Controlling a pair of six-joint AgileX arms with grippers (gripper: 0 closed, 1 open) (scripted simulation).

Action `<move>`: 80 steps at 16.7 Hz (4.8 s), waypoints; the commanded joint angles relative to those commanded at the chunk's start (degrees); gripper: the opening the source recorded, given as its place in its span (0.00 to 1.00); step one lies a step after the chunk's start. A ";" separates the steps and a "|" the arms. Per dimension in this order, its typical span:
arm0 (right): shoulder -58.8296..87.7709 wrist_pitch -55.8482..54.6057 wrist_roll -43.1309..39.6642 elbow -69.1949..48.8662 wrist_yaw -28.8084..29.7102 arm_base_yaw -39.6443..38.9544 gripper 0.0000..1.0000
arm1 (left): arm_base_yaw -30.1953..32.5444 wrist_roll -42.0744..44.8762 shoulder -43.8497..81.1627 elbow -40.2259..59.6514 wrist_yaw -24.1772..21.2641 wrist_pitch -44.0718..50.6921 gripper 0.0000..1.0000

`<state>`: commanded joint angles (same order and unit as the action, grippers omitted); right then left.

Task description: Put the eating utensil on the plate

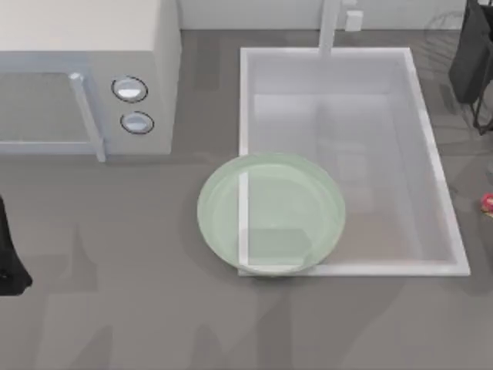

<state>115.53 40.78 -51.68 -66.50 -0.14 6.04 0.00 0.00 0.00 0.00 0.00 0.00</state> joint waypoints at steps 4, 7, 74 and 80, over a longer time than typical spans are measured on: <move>0.00 0.00 0.00 0.00 0.00 0.00 0.32 | 0.00 0.00 0.00 0.00 0.00 0.00 1.00; 0.00 0.00 0.00 0.00 0.00 0.00 0.10 | 0.00 0.00 0.00 0.00 0.00 0.00 1.00; 24.69 39.42 -178.06 -62.44 1.41 -43.78 0.00 | 0.00 0.00 0.00 0.00 0.00 0.00 1.00; 22.97 41.12 -177.54 -61.71 2.35 -42.60 0.00 | 0.00 0.00 0.00 0.00 0.00 0.00 1.00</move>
<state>138.51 81.91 -229.22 -128.21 2.20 -36.56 0.00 0.00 0.00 0.00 0.00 0.00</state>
